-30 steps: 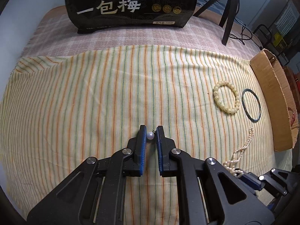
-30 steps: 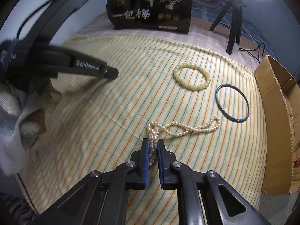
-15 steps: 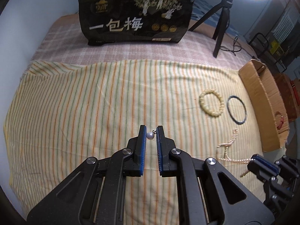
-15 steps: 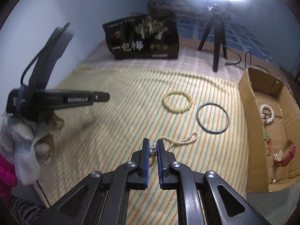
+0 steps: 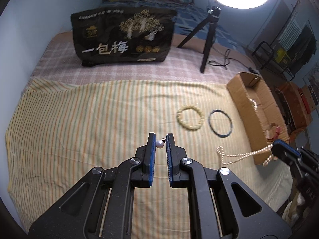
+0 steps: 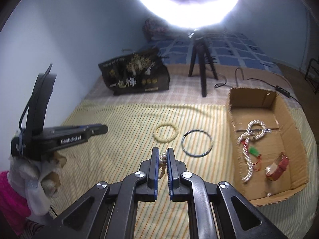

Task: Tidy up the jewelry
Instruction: 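Lift the earring with the left tool while the right tool carries the necklace to the box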

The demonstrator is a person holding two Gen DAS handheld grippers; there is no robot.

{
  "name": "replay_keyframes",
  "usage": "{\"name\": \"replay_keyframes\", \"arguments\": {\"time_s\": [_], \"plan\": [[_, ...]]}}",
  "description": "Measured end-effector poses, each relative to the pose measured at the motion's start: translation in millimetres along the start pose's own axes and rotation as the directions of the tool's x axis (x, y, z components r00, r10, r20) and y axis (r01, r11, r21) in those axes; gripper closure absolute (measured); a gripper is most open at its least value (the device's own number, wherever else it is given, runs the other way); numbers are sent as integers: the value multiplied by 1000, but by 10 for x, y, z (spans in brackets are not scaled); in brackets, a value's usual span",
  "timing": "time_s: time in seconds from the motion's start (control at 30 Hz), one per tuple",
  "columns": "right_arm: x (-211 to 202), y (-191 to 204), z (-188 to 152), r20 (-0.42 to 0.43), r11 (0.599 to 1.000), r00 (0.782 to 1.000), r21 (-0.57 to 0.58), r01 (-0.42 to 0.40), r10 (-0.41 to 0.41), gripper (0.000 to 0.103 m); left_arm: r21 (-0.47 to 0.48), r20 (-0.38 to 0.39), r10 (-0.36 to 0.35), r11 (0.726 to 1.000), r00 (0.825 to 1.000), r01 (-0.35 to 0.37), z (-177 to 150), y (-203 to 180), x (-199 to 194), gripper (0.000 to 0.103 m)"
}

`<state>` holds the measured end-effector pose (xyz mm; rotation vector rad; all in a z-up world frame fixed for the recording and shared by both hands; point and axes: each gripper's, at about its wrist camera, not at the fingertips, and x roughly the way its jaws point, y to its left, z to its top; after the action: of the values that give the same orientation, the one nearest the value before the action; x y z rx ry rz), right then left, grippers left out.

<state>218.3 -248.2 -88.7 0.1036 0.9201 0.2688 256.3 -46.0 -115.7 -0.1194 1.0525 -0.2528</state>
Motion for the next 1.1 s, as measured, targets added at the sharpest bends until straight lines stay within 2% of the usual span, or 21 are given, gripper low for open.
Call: {"name": "replay_keyframes", "arguments": {"time_s": [0.53, 1.1], "plan": [[-645, -458, 294, 170, 994, 985, 106, -30, 12, 98, 52, 55, -91, 995, 994, 88, 33, -672, -205, 95], [-986, -1160, 434, 234, 980, 962, 169, 104, -142, 98, 186, 86, -167, 971, 982, 149, 26, -1679, -193, 95]]}}
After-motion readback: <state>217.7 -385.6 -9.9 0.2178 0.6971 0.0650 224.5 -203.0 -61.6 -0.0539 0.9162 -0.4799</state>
